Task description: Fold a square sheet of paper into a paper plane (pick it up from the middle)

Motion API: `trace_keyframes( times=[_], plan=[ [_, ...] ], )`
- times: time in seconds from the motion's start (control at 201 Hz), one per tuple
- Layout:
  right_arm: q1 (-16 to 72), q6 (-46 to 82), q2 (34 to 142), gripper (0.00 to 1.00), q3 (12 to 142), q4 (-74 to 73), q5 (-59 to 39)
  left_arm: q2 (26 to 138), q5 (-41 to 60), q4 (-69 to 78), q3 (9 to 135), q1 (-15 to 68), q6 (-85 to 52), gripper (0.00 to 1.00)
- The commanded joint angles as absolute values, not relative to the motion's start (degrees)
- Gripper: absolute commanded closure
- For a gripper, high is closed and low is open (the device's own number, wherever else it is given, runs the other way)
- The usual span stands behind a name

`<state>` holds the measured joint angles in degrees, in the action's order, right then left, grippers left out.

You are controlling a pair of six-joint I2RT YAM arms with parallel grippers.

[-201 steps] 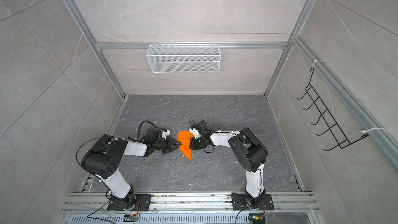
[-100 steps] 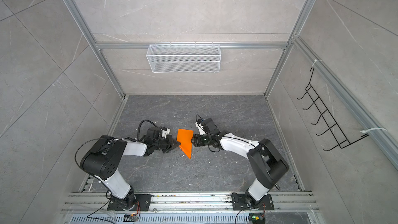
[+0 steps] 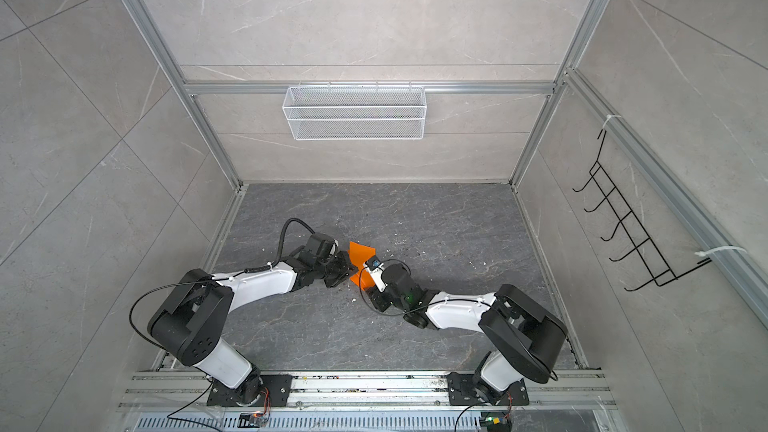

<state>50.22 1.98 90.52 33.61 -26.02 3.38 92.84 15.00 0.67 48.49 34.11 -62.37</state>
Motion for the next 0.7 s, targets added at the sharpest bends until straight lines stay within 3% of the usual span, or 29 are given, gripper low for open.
trace_keyframes(
  times=[0.0, 0.269, 0.692],
  plan=[
    [51.4, -4.0, 94.7, 0.47, 32.2, -37.0, 5.7, 93.8, 12.0, -5.5, 50.8, 34.5, -66.3, 0.98],
    [53.2, -8.5, 101.1, 0.54, 30.2, -49.0, 12.0, 94.9, 12.8, -6.4, 52.0, 35.0, -67.9, 0.97],
    [54.1, -11.8, 105.9, 0.6, 31.3, -52.0, 13.2, 95.4, 14.2, -6.2, 52.3, 34.9, -69.1, 0.94]
  ],
)
